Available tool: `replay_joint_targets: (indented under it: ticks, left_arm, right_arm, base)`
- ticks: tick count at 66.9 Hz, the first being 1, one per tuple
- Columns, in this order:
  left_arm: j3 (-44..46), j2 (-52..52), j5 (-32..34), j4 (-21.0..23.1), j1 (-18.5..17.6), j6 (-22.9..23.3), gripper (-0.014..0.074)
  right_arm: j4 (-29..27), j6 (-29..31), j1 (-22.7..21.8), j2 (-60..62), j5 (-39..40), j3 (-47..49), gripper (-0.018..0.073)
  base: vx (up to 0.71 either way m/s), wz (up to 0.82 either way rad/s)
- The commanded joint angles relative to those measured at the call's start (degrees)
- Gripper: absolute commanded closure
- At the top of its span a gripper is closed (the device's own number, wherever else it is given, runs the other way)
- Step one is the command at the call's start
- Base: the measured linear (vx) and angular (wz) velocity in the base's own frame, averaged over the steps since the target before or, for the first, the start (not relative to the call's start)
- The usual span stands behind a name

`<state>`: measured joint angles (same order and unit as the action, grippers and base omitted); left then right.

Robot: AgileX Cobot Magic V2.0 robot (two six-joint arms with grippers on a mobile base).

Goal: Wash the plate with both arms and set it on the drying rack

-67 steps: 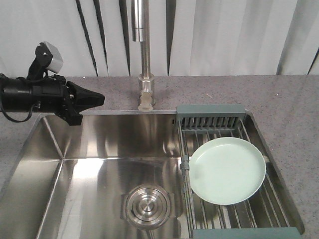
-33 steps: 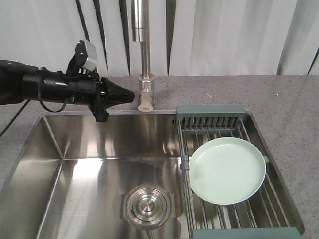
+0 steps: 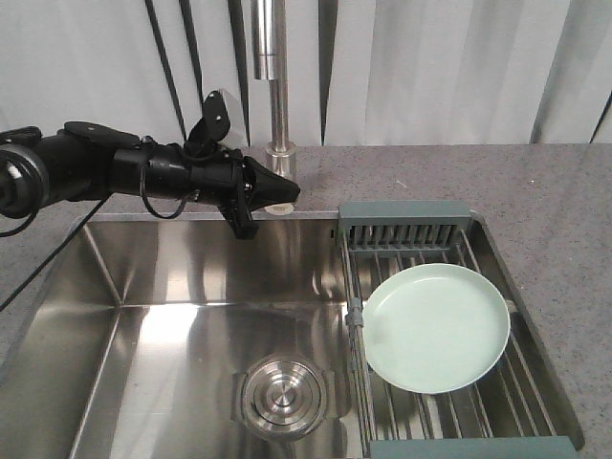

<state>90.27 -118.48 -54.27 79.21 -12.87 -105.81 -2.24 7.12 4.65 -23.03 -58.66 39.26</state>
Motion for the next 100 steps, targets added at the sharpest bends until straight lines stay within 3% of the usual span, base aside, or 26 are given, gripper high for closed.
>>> replay_joint_targets:
  ticks: [1,30,43,50,62,69,74,87,100]
  left_arm:
    - [3.4,2.2,1.6,4.2,-0.2,-0.8,0.0604]
    - [9.6,0.7,12.5,4.2,-0.1,-1.3,0.0604]
    - [9.6,1.4,12.5,4.2,-0.1,-1.5,0.0604]
    - [9.6,3.2,12.9,4.2,-0.1,-4.2,0.0604]
    - [9.5,6.3,11.3,4.2,-0.1,-1.7,0.0604]
    - [9.5,8.9,11.4,2.5,-0.1,4.9,0.0604]
    - [9.5,10.9,12.2,-1.7,0.1,12.4,0.0604]
    - [9.5,16.3,15.1,-19.7,0.1,33.9,0.0603]
    - [9.5,21.1,15.1,-41.4,0.1,57.3,0.0603]
  right_arm:
    - [0.3,0.2,-0.2,-0.4,3.5,1.5,0.032]
    - [0.3,0.2,-0.2,-0.4,3.5,1.5,0.032]
    - [0.3,0.2,-0.2,-0.4,3.5,1.5,0.032]
    - [0.3,0.2,-0.2,-0.4,3.5,1.5,0.032]
    - [0.3,0.2,-0.2,-0.4,3.5,1.5,0.032]
    - [0.3,0.2,-0.2,-0.4,3.5,1.5,0.032]
    - [0.3,0.2,-0.2,-0.4,3.5,1.5,0.032]
    - [0.3,0.2,-0.2,-0.4,3.5,1.5,0.032]
    - [0.3,0.2,-0.2,-0.4,3.5,1.5,0.032]
  base:
    - [0.0,0.0]
    - [0.0,0.0]
    - [0.0,0.0]
    - [0.0,0.0]
    - [0.0,0.0]
    - [0.0,0.0]
    - [0.0,0.0]
    - [0.0,0.0]
    - [0.0,0.0]
